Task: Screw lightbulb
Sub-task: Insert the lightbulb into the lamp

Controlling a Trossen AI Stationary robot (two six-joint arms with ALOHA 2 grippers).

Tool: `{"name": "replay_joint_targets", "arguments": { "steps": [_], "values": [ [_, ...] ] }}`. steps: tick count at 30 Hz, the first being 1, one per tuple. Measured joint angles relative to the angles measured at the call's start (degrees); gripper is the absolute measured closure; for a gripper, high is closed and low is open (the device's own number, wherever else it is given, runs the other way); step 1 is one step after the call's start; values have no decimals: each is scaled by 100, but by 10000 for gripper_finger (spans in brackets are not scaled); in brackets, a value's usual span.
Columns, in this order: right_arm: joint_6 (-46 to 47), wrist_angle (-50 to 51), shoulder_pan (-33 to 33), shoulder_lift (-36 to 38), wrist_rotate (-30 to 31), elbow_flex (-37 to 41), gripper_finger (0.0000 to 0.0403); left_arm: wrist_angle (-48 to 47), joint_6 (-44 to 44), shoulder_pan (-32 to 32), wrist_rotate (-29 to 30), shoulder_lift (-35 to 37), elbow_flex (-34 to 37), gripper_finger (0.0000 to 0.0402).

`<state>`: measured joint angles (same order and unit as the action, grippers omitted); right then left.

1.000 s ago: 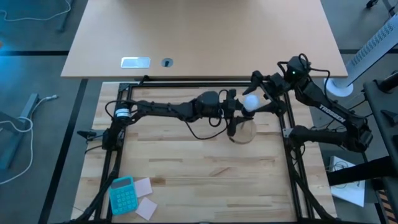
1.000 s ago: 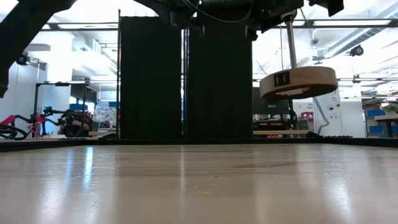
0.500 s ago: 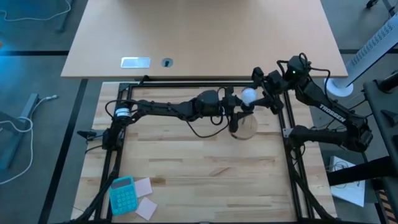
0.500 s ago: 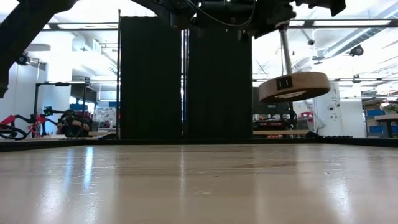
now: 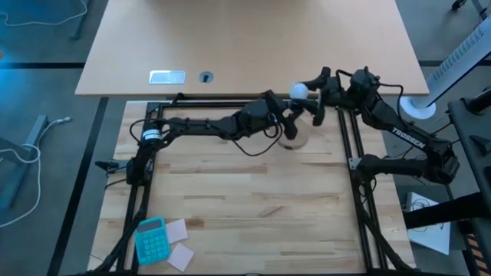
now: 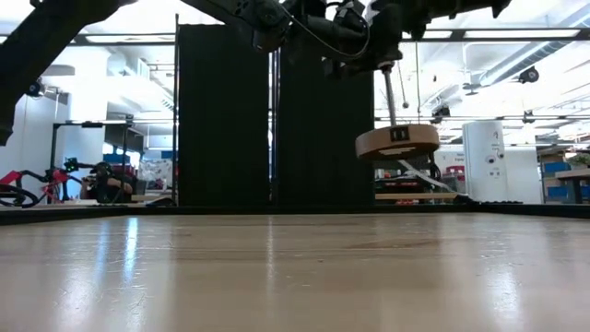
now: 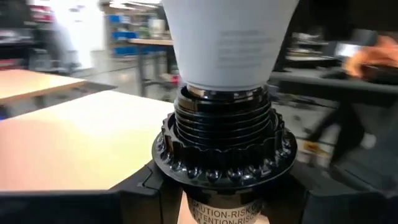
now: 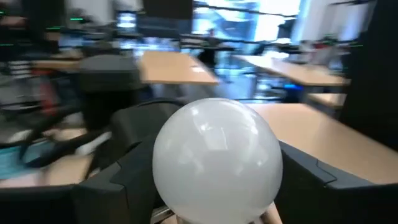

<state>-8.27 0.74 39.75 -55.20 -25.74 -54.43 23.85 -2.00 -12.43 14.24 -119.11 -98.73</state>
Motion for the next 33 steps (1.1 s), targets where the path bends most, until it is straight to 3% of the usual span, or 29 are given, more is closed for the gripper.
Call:
{"name": "replay_joint_targets", "arguments": {
  "steps": [3,5,11,14,21,24,33],
  "values": [
    [16,-224,-141,-147,798,-3,163,0,5,-18,324,0,-47,243],
    [-16,-293,-197,-255,912,-3,158,-19,-19,-36,368,0,-47,243],
    [351,-170,-176,-168,306,20,105,-316,309,-63,370,0,-67,243],
    [406,79,-109,22,1,62,65,-250,476,-76,-219,50,-67,243],
    [513,238,216,297,-2029,48,20,-382,413,29,-2170,52,-34,243],
    [561,200,232,305,-2426,42,19,-351,394,77,-2711,52,-34,243],
    [624,137,227,163,-4285,39,18,-338,423,362,-2941,44,-32,243]
  ]
}}
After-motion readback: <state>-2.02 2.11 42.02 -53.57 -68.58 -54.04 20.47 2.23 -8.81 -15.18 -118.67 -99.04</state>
